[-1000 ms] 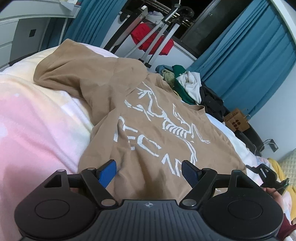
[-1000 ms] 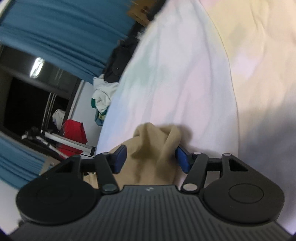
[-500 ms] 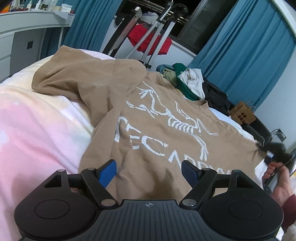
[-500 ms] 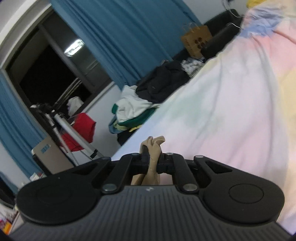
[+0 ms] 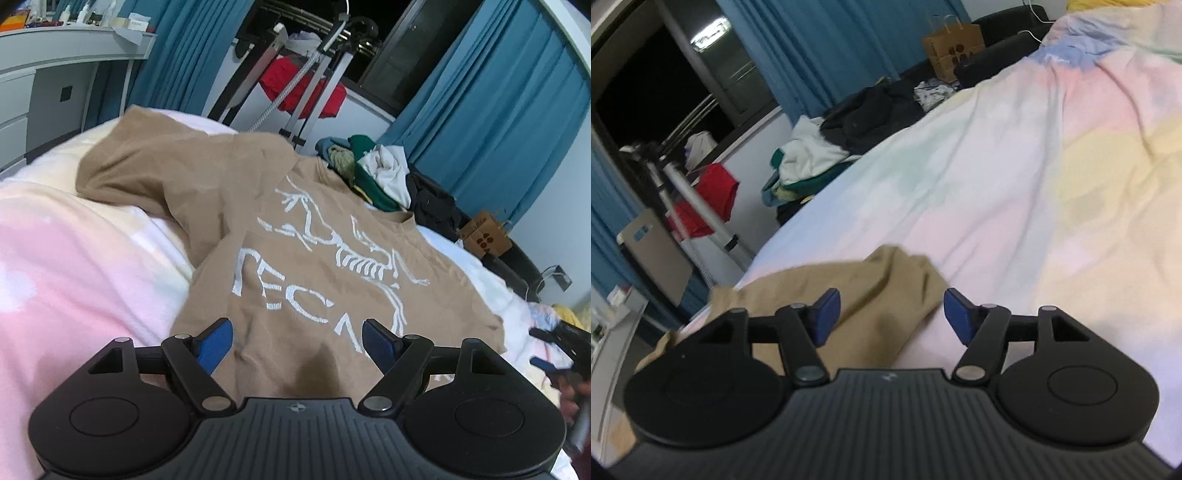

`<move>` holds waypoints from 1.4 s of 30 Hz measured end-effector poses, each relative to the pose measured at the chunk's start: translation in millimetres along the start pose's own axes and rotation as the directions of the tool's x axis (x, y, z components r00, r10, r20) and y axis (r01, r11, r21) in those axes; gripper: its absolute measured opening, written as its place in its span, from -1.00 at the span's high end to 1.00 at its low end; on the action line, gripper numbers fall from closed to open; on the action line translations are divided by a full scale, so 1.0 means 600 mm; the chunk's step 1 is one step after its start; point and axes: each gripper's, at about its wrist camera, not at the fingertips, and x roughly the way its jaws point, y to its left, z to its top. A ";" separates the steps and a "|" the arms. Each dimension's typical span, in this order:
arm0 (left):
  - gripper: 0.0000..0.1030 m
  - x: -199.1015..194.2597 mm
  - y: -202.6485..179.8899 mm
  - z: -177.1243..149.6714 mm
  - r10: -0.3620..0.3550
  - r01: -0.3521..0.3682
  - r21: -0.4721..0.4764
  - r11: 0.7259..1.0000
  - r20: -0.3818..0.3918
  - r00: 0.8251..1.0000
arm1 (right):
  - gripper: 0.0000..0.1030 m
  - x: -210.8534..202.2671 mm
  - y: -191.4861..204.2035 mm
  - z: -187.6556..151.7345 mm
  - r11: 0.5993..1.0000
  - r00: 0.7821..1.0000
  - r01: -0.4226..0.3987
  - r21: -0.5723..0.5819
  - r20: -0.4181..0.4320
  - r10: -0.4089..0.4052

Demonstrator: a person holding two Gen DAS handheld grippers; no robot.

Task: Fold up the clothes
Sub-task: 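Grasp the shirt hem with the right gripper and smooth it flat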

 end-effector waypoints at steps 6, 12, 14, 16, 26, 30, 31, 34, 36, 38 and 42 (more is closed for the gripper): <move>-0.54 -0.069 0.012 0.015 0.010 -0.009 -0.033 0.999 0.028 1.000 | -0.25 -0.141 0.074 -0.108 0.983 0.970 -0.168 -0.078 -0.191 0.151; -0.54 -0.125 0.025 0.020 0.083 -0.082 -0.019 0.996 0.048 0.995 | -0.22 -0.171 0.177 -0.270 0.900 0.869 -0.275 -0.338 -0.487 0.083; -0.54 -0.139 0.036 0.021 0.097 -0.096 -0.028 0.995 0.050 0.994 | -0.22 -0.176 0.202 -0.305 0.867 0.865 -0.277 -0.415 -0.501 0.037; -0.54 -0.150 0.047 0.023 0.099 -0.096 -0.051 0.994 0.056 0.993 | -0.06 -0.176 0.216 -0.330 0.845 0.855 -0.292 -0.447 -0.518 0.021; -0.55 -0.168 0.064 0.024 0.053 -0.049 -0.113 0.992 0.033 0.998 | 0.87 -0.231 0.218 -0.270 0.792 0.922 -0.244 -0.560 -0.387 0.011; -0.55 -0.161 0.056 0.020 0.037 -0.036 -0.101 0.994 0.000 0.999 | 0.89 -0.243 0.169 -0.202 0.867 0.942 -0.188 -0.462 -0.334 0.027; -0.55 -0.159 0.054 0.017 0.031 -0.033 -0.093 0.995 -0.017 0.999 | 0.89 -0.240 0.155 -0.188 0.888 0.945 -0.174 -0.425 -0.325 0.030; -0.55 -0.150 0.046 0.004 0.030 -0.036 -0.060 0.998 -0.094 0.995 | 0.89 -0.226 0.112 -0.157 0.940 0.954 -0.123 -0.319 -0.297 0.024; -0.55 -0.146 0.042 -0.012 0.034 -0.040 -0.034 0.999 -0.161 0.986 | 0.89 -0.207 0.080 -0.150 0.962 0.954 -0.096 -0.256 -0.299 0.015; -0.53 -0.143 0.043 -0.031 0.026 -0.035 -0.034 0.999 -0.234 0.972 | 0.87 -0.187 0.046 -0.153 0.982 0.939 -0.092 -0.167 -0.343 0.030; -0.49 -0.140 0.047 -0.067 -0.010 -0.012 -0.060 0.998 -0.354 0.935 | 0.81 -0.184 0.007 -0.149 0.996 0.930 -0.090 -0.007 -0.359 0.081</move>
